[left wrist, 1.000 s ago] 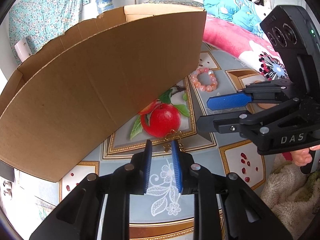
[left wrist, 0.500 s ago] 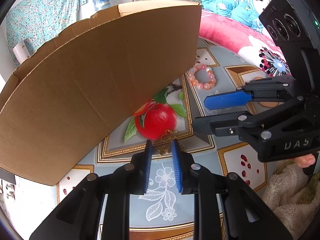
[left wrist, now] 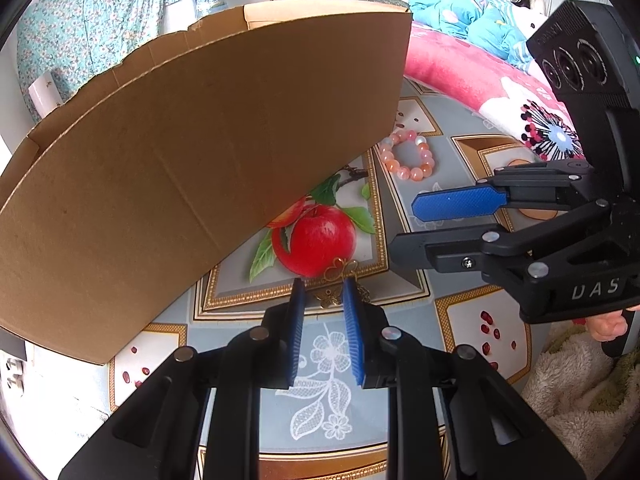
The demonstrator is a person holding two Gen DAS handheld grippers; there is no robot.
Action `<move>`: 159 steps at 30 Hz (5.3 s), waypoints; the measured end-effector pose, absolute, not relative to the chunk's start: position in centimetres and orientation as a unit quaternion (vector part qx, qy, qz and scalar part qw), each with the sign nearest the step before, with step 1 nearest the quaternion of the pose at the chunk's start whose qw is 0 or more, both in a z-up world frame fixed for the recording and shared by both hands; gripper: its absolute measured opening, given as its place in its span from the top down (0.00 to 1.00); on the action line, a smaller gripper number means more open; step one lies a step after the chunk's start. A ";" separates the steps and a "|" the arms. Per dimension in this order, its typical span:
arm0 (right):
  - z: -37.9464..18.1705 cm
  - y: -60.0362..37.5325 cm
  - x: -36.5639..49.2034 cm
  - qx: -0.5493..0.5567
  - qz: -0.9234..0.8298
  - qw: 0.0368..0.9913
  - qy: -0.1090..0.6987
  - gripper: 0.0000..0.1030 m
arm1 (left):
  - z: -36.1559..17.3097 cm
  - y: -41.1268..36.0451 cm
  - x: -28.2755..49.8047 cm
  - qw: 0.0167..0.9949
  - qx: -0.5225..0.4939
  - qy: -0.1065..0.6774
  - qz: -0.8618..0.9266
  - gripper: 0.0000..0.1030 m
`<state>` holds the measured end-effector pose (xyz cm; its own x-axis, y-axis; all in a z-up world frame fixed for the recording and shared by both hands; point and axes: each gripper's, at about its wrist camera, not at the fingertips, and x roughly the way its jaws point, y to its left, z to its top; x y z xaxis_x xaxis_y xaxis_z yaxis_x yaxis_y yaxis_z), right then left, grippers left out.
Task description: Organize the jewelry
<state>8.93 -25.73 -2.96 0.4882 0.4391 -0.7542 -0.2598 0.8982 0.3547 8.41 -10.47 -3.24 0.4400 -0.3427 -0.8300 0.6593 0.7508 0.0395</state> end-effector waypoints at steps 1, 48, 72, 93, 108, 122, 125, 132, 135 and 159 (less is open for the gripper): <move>-3.0 -25.8 8.9 0.097 0.204 0.857 0.463 0.58 | -3.2 -10.5 8.4 0.829 0.182 0.434 -0.303 0.84; -3.0 -18.3 11.4 -0.089 0.206 0.838 0.497 0.90 | -3.6 -6.1 8.1 0.854 0.150 0.426 -0.259 0.92; -0.7 -22.4 11.3 -0.007 0.195 0.855 0.481 0.89 | -1.7 -3.1 7.4 0.865 0.115 0.403 -0.277 0.92; -2.5 -18.4 11.4 -0.122 0.183 0.824 0.521 0.78 | -2.8 -2.3 7.9 0.862 0.088 0.418 -0.275 0.92; -3.5 -16.3 11.7 -0.091 0.194 0.823 0.526 0.90 | -2.6 -1.6 8.0 0.863 0.081 0.415 -0.276 0.92; -2.2 -17.7 11.1 -0.070 0.196 0.839 0.503 1.00 | -1.7 -1.7 7.3 0.868 0.097 0.407 -0.267 0.92; -2.3 -18.6 11.0 -0.051 0.199 0.832 0.515 0.84 | -1.8 -1.8 7.2 0.869 0.098 0.406 -0.266 0.92; -3.0 -17.4 11.7 -0.073 0.209 0.820 0.528 0.64 | -2.0 -1.7 7.3 0.868 0.095 0.408 -0.265 0.92; -3.4 -16.8 11.8 -0.092 0.204 0.820 0.526 0.68 | -2.1 -1.5 7.5 0.868 0.094 0.410 -0.265 0.92; -2.7 -16.1 11.0 -0.125 0.208 0.816 0.525 1.00 | -2.4 -0.8 7.7 0.869 0.088 0.411 -0.260 0.92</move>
